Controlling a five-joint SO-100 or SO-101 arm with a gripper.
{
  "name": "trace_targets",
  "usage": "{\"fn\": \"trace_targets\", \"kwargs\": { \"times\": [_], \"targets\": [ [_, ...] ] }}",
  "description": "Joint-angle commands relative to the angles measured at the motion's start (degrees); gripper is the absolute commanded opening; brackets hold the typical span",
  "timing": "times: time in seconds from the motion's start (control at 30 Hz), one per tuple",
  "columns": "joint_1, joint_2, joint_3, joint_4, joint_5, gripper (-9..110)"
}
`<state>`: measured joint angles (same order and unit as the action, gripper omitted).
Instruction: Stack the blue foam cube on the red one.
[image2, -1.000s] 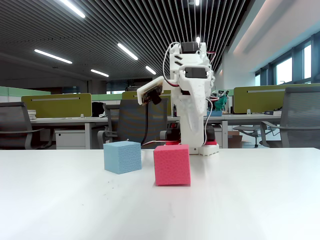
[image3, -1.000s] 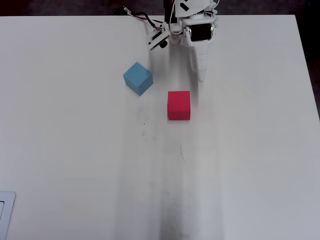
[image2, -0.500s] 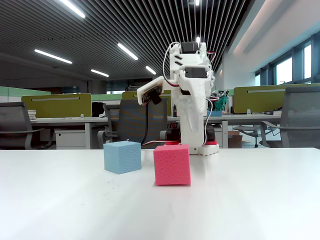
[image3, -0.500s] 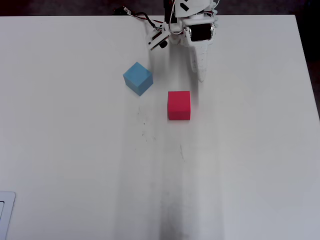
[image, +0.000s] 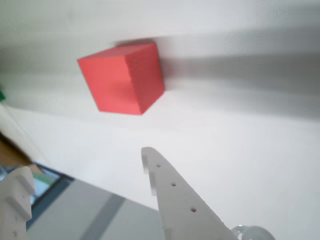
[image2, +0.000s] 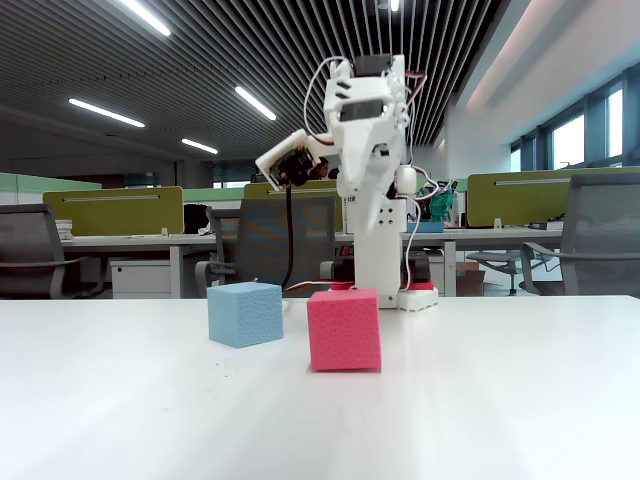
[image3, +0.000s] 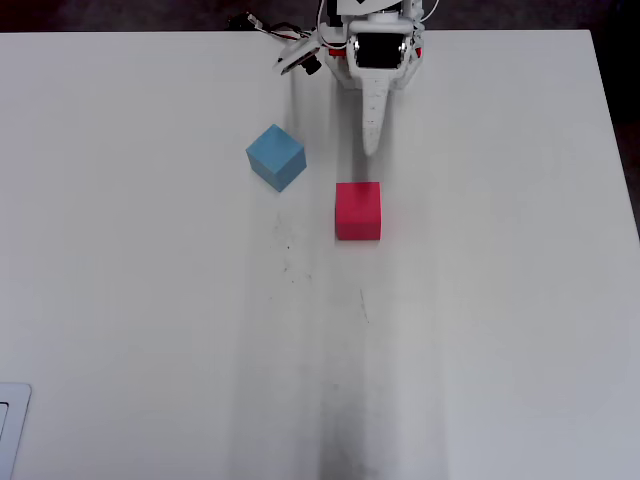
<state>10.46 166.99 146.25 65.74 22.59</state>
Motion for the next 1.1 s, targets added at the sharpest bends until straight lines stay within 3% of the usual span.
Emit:
{"fn": "trace_targets", "kwargs": {
  "times": [0.0,0.3,0.47,0.7,1.07],
  "targets": [
    [3.43,-7.65,-10.55,2.55,3.25,30],
    [11.78,-27.16,-25.40,10.72,10.55,33],
    [21.36,-35.68,-29.62,10.90,10.46,34],
    [28.56,-40.52,-34.54,10.72,1.05,34],
    [36.91,-42.10,-27.33,7.91,-14.06,38]
  ]
}}
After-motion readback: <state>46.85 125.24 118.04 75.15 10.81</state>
